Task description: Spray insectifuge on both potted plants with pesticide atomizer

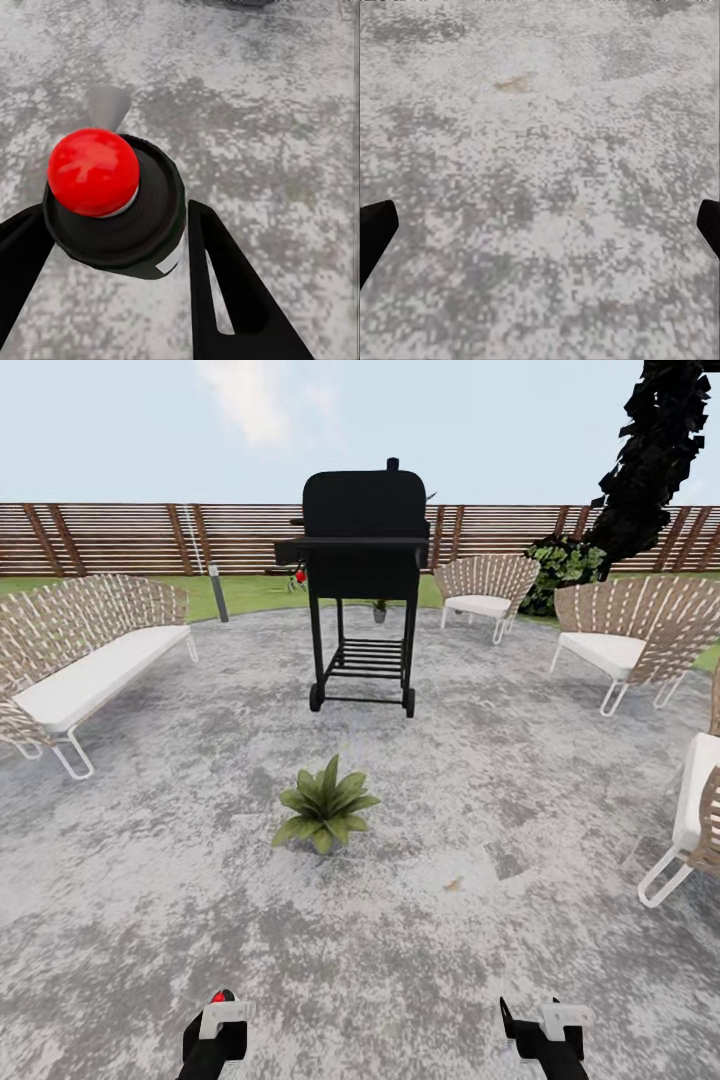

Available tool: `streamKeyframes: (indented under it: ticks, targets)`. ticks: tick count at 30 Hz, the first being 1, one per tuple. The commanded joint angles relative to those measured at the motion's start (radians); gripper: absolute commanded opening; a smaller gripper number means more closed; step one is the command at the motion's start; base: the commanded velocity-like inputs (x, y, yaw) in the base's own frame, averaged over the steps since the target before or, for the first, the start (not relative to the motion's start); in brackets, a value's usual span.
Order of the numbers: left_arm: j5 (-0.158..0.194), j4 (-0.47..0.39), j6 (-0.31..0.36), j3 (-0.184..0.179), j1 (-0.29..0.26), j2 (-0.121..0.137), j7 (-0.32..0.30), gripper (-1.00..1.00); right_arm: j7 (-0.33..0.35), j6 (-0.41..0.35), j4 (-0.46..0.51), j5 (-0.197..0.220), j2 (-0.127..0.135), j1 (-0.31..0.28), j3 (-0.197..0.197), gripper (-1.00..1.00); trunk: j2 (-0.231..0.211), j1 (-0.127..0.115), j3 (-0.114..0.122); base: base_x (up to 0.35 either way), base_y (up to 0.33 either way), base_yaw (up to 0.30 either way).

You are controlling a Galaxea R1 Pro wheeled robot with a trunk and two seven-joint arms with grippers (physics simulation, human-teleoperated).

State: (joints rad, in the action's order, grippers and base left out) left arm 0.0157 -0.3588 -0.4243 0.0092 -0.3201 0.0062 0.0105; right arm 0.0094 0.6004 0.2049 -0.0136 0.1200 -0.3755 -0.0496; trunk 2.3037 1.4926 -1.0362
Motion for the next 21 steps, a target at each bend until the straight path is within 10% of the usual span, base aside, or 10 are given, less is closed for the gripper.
streamKeyframes:
  ticks: [1,18,21]
  targets:
    - [0.001,0.000,-0.003,0.000,0.000,0.000,0.002,-1.00,0.001,0.003,-0.001,-0.002,0.000,-0.001,-0.004,1.00,0.000,0.000,-0.001,0.140,-0.162,0.004]
    - [0.002,-0.002,-0.004,0.000,0.000,0.004,-0.003,-1.00,0.001,0.002,-0.001,-0.002,0.000,-0.001,-0.004,1.00,0.000,0.000,-0.001,0.059,-0.111,0.000]
    - [-0.045,-0.017,0.005,-0.064,-0.009,0.012,-0.056,-1.00,0.004,0.002,0.001,-0.015,0.002,-0.001,-0.002,1.00,0.000,0.000,-0.001,0.000,0.000,0.000]
